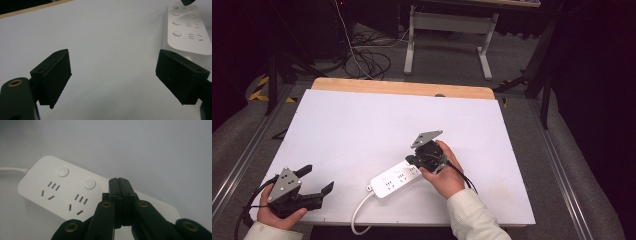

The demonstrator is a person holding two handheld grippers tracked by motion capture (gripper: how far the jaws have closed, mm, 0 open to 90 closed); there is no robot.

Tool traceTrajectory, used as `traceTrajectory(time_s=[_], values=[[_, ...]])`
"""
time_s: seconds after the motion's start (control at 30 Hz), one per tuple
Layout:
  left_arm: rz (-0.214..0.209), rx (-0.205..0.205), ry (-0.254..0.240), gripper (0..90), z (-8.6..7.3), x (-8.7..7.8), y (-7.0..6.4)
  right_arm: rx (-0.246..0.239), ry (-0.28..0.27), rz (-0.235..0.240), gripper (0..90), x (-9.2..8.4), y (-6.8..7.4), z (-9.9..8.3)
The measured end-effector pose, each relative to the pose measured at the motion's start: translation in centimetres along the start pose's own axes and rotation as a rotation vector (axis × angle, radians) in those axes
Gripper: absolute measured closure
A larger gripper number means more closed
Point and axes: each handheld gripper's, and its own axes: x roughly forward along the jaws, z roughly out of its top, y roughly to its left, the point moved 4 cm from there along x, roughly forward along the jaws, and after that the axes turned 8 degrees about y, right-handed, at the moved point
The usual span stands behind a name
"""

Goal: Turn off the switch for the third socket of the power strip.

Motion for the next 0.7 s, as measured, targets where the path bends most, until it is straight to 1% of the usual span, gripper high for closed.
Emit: traceTrajectory(time_s=[0.27,0.4,0.6,0.67,0.7], values=[[-0.001,-0.001,0.001,13.4,0.0,0.0,0.0,0.007,0.021,-0.009,90.0,1.0,-0.2,0.0],[0.0,0.003,0.002,13.4,0.0,0.0,0.0,0.005,0.028,-0.014,90.0,1.2,-0.3,0.0],[-0.005,-0.003,0.002,13.4,0.0,0.1,0.0,0.011,0.036,-0.014,90.0,1.5,-0.3,-0.1],[-0.003,0.001,0.004,13.4,0.0,0.1,0.0,0.005,0.048,-0.023,90.0,1.7,-0.3,-0.1],[-0.003,0.001,0.004,13.4,0.0,0.1,0.0,0.004,0.045,-0.023,90.0,1.7,-0.3,-0.1]])
